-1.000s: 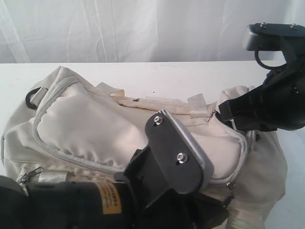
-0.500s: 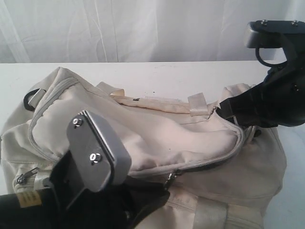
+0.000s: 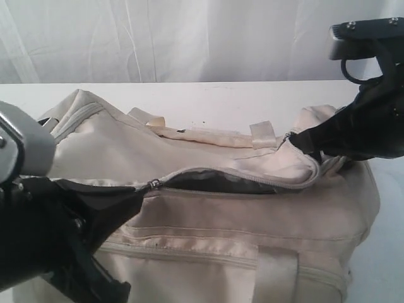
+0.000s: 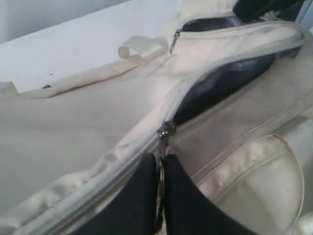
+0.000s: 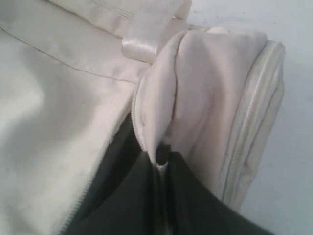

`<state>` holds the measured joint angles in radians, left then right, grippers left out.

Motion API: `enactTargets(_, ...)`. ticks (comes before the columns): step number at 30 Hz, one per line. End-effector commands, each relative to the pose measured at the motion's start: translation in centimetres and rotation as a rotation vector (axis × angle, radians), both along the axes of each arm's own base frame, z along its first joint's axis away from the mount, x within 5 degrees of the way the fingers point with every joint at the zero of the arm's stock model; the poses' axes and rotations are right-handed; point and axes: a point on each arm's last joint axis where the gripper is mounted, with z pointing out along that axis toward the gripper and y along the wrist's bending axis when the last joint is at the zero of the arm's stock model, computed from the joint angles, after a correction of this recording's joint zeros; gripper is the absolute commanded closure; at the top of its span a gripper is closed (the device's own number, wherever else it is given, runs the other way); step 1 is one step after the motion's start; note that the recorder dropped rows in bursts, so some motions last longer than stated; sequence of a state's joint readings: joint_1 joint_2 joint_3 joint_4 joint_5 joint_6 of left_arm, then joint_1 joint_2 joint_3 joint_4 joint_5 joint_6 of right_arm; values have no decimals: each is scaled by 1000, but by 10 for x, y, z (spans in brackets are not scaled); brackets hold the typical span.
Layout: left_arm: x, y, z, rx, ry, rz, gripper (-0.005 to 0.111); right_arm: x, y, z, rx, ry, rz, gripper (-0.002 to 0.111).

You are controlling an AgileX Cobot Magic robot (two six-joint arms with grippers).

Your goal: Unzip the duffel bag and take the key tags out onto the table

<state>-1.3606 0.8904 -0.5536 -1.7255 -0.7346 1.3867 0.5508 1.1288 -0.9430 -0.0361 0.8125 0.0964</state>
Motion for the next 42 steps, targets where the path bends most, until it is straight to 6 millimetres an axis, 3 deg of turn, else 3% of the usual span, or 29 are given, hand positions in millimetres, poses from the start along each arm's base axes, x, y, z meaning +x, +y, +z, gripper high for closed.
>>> enactTargets(1,6,21,10,-30,-23,134,107,9,-8,4,-110,-121,4,108)
enactTargets(8,10,41,18,-52,-53,262,107,12,-13,6,-156,-153,-24,108)
enactTargets(16,18,59,17,41,-105,452,107,12,-13,6,-178,-162,5,108)
enactTargets(26,18,59,17,252,-234,367,107,11,-11,5,-308,-208,203,107)
enactTargets(36,18,59,17,580,-432,224,107,2,-10,18,-233,-277,227,80)
enactTargets(42,18,59,17,599,-443,215,107,-11,-11,29,-217,-342,318,61)
